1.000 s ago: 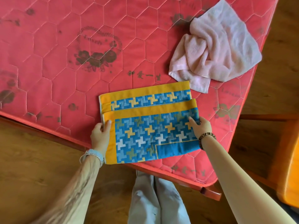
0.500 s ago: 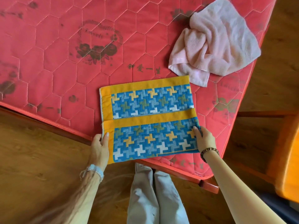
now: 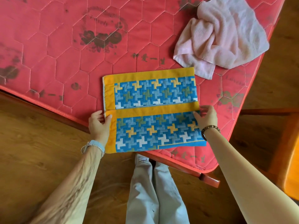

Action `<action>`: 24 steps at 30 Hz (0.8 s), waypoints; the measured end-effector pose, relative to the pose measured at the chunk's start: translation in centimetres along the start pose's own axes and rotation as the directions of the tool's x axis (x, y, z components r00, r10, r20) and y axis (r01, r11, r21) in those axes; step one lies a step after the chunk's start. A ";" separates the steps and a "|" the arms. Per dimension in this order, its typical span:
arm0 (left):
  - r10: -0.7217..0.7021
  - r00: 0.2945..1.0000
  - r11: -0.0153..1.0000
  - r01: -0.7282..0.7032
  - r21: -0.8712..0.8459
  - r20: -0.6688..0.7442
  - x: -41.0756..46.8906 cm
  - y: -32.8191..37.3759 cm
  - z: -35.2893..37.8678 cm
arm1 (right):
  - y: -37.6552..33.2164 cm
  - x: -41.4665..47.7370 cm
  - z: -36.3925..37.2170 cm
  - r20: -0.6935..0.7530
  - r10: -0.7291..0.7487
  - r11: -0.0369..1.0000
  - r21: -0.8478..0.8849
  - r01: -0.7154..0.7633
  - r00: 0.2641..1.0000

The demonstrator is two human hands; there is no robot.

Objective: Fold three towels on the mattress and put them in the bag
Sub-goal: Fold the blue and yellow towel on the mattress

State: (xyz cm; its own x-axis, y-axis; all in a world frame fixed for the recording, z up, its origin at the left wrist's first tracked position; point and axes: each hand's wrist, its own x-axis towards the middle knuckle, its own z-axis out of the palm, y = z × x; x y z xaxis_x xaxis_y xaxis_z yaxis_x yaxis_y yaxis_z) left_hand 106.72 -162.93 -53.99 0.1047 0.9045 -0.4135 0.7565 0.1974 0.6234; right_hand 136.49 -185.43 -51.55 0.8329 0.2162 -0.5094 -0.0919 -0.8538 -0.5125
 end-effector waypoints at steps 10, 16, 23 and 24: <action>0.037 0.977 0.997 -0.024 -0.068 0.210 4.6 3.2 -0.6 | -4.6 4.2 0.1 0.098 -0.051 0.992 -0.113 0.062 0.994; 0.014 0.973 0.963 0.049 -0.267 0.229 7.3 7.5 0.4 | -7.2 6.5 -0.5 0.130 -0.011 1.000 0.011 0.010 0.991; 0.015 0.987 0.910 0.054 -0.412 0.162 10.5 12.1 1.6 | -10.9 9.2 -1.0 0.140 0.034 0.969 0.239 -0.067 0.990; 0.029 0.986 0.908 0.042 -0.417 0.161 11.0 12.4 1.7 | -11.4 9.3 -1.1 0.140 0.028 0.968 0.242 -0.062 0.990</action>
State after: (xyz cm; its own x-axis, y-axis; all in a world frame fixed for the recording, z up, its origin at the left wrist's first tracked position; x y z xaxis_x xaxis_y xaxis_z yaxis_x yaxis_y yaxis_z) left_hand 118.37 -151.18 -51.93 0.2293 0.8370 -0.4968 0.4220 0.3745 0.8256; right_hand 145.89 -174.20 -49.73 0.7457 0.2562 -0.6151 -0.2724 -0.7252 -0.6323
